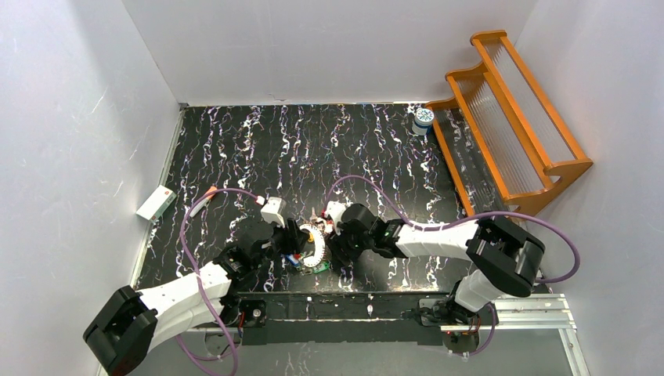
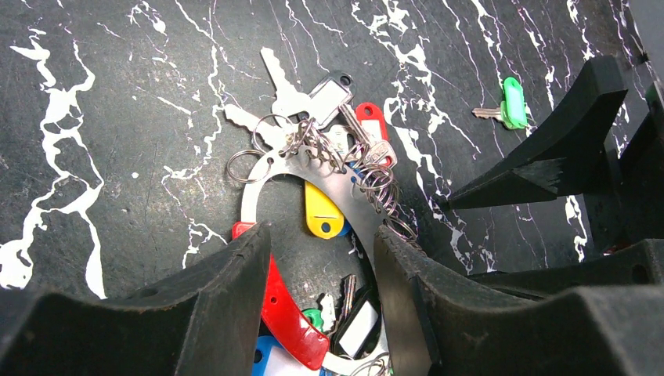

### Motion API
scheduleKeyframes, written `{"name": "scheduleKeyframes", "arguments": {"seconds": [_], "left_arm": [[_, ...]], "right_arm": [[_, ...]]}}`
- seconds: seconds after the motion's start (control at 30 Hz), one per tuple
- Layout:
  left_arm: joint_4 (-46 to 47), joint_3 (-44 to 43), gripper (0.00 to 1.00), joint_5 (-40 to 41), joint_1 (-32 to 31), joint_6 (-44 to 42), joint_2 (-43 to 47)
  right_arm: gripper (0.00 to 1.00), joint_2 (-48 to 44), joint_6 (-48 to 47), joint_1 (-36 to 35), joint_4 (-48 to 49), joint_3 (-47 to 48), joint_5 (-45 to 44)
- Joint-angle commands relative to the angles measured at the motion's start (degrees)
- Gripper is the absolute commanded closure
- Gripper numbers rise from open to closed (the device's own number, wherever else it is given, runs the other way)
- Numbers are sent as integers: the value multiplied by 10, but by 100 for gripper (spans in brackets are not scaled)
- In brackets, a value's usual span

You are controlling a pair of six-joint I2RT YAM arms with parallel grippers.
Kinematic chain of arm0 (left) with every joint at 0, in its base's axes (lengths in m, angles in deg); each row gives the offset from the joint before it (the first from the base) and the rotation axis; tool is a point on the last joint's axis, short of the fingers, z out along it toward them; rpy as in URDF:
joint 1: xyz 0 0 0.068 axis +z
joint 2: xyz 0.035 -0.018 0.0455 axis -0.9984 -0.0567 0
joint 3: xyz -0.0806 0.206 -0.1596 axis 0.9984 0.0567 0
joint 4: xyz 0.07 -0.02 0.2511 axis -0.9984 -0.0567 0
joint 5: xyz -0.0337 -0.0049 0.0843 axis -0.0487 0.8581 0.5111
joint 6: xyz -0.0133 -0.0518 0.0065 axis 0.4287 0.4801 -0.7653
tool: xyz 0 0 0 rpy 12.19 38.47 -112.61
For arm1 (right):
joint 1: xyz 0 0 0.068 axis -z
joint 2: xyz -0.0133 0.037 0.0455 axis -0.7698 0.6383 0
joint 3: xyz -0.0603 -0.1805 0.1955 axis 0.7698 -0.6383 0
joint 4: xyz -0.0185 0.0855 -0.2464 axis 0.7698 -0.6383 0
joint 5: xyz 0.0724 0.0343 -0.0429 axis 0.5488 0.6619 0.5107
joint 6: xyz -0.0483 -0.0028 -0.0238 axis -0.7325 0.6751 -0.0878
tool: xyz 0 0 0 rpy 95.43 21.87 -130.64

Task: Put the keys on the keyring
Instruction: Adjust the keyring at the center of the board.

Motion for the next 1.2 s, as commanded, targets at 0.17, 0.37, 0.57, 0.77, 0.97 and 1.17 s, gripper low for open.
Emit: {"name": "scheduleKeyframes", "arguments": {"seconds": [0.17, 0.37, 0.57, 0.77, 0.97, 1.17], "left_arm": [[7, 3, 50, 7, 3, 1, -1], [3, 2, 50, 9, 3, 1, 4], [3, 2, 50, 12, 3, 1, 4], [1, 3, 50, 13, 3, 1, 5], [2, 5, 50, 15, 3, 2, 4], [-2, 6, 50, 15, 3, 3, 6]], "right_arm": [[38, 17, -23, 2, -12, -5, -22], [43, 57, -26, 2, -6, 16, -65], [44, 72, -43, 2, 17, 22, -52], [51, 70, -45, 3, 23, 30, -62], [65, 55, -28, 14, 37, 40, -67], [67, 44, -2, 55, 34, 47, -9]]}}
